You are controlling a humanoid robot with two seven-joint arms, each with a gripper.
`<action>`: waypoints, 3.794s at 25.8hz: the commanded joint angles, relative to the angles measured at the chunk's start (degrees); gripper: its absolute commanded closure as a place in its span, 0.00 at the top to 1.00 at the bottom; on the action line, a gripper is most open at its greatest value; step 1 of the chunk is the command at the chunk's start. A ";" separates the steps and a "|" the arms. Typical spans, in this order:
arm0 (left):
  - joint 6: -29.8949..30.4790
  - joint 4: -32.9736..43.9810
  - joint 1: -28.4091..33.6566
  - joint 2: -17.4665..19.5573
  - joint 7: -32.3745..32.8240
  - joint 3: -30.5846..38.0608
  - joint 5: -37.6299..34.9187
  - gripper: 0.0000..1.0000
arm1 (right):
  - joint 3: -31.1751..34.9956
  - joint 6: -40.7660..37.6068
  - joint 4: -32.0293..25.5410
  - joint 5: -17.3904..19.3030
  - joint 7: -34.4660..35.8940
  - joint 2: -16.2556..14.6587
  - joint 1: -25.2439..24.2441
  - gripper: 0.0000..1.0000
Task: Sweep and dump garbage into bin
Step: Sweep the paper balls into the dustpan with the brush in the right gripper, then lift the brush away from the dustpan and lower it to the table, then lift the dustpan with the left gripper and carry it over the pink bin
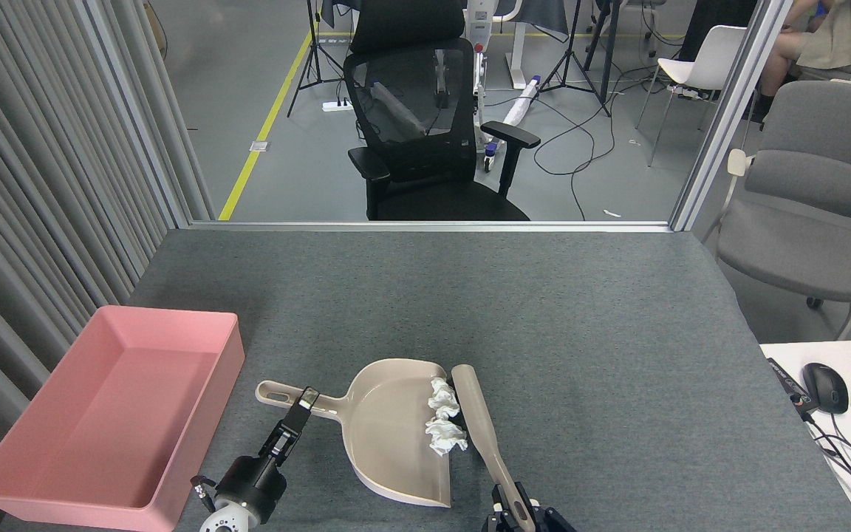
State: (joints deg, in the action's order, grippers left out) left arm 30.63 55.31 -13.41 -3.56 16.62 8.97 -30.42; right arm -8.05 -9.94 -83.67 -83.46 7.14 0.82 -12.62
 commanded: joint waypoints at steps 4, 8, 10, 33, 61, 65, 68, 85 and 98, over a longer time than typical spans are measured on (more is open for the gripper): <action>-0.22 1.65 1.28 0.04 -0.01 0.00 -0.07 0.23 | -8.21 4.49 -0.45 0.14 0.77 1.55 0.93 0.00; -0.30 1.65 1.28 -0.05 -0.01 0.00 -0.07 0.23 | -11.02 6.25 -1.59 1.11 2.18 1.73 1.02 0.00; -0.39 1.65 1.28 -0.22 -0.01 0.00 -0.07 0.23 | -11.02 6.51 -3.35 3.31 2.26 1.20 0.85 0.00; -1.89 0.86 1.28 -0.49 0.25 0.26 1.24 0.25 | -4.69 4.93 -3.08 3.92 1.82 -1.44 -1.79 0.00; -5.05 0.94 1.28 -0.40 0.78 0.35 8.54 0.25 | 7.79 7.56 -4.58 4.36 -1.34 -8.82 -1.53 0.99; -6.02 1.03 1.28 -0.40 0.87 0.35 11.88 0.25 | 7.97 7.30 -4.75 4.36 -1.43 -8.91 -1.26 0.99; -6.81 1.65 1.28 -0.31 1.04 0.26 12.76 0.25 | 8.23 7.56 -4.75 4.45 -1.69 -9.00 -1.00 0.99; -15.77 10.26 2.07 -0.22 2.71 -0.09 15.66 0.25 | 8.23 7.30 -7.39 4.54 -1.96 -10.84 -0.30 0.99; -26.67 22.65 1.90 1.98 3.77 -0.27 23.92 0.25 | 8.14 7.21 -7.39 4.54 -2.04 -11.19 0.14 0.99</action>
State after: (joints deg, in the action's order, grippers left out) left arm 6.28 75.22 -11.42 -2.61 20.00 8.69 -8.35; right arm 0.09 -2.77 -91.05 -78.93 5.09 -10.36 -12.83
